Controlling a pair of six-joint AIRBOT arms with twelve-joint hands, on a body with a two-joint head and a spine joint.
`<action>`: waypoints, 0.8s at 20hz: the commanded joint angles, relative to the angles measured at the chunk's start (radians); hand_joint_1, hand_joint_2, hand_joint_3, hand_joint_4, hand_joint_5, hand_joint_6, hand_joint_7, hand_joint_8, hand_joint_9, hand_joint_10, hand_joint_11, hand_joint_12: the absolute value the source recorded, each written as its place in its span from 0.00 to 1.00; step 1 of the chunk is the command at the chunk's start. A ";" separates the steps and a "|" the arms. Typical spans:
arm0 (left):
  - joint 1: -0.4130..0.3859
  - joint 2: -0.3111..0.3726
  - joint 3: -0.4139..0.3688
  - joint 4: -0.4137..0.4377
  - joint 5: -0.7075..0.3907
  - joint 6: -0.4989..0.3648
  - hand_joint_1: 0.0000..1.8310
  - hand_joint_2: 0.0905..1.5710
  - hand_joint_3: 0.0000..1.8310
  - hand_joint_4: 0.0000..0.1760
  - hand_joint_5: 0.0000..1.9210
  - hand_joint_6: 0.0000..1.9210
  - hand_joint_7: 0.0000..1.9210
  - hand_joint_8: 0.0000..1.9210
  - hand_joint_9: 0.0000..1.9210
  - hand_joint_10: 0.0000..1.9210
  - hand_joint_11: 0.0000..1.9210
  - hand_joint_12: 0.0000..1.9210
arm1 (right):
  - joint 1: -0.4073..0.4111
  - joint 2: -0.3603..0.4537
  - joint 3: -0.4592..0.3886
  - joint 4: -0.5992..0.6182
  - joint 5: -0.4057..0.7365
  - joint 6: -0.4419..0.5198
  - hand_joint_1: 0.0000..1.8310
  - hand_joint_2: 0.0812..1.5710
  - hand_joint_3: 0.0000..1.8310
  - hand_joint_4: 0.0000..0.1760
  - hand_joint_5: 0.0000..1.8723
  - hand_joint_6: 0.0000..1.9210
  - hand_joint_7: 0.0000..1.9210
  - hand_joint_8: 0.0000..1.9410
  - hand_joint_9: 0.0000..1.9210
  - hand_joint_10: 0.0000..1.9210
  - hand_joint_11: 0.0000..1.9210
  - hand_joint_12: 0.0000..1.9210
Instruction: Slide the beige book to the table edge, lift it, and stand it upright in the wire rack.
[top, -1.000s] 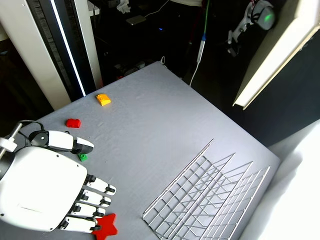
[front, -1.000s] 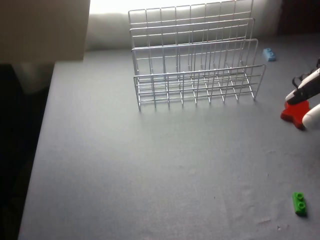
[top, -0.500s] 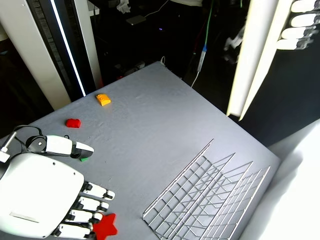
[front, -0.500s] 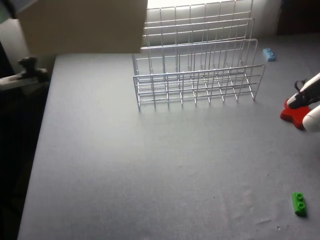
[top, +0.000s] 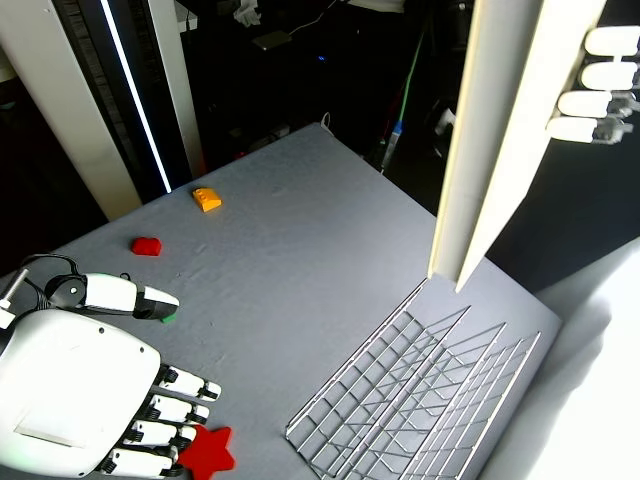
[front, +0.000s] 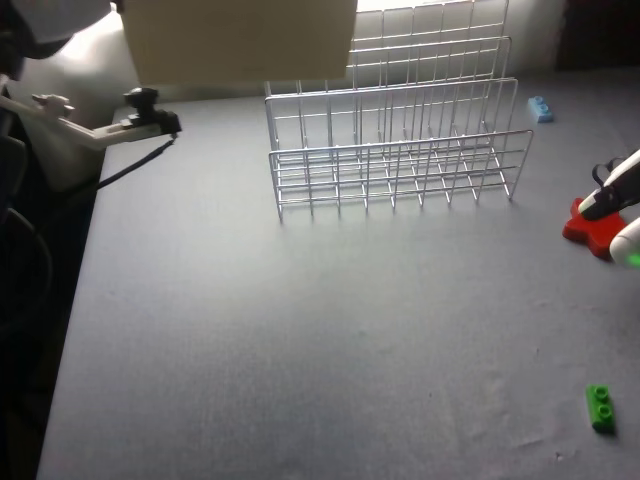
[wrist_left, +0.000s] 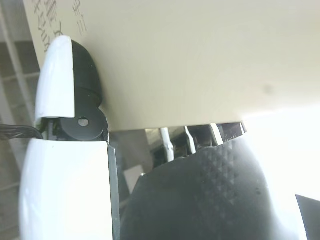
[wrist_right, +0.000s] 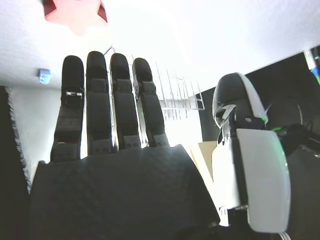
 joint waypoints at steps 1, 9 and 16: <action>-0.015 -0.006 0.022 -0.023 -0.110 -0.020 0.80 0.77 0.00 0.00 0.38 0.71 0.28 0.71 0.34 0.73 0.37 0.82 | 0.010 0.007 0.005 0.007 -0.062 -0.004 0.13 0.72 0.00 0.00 0.19 0.00 0.18 0.00 0.18 0.00 0.00 0.51; -0.005 -0.106 0.129 -0.005 -0.110 -0.066 0.80 0.79 0.00 0.00 0.36 0.73 0.25 0.76 0.30 0.78 0.35 0.84 | 0.010 0.003 0.005 0.007 -0.061 -0.039 0.11 0.73 0.00 0.00 0.17 0.00 0.17 0.00 0.17 0.00 0.00 0.50; 0.000 -0.192 0.192 0.037 -0.105 -0.096 0.80 0.78 0.00 0.00 0.37 0.72 0.27 0.73 0.31 0.76 0.37 0.83 | 0.010 -0.003 0.005 0.007 -0.062 -0.048 0.12 0.73 0.00 0.00 0.17 0.00 0.16 0.00 0.17 0.00 0.00 0.49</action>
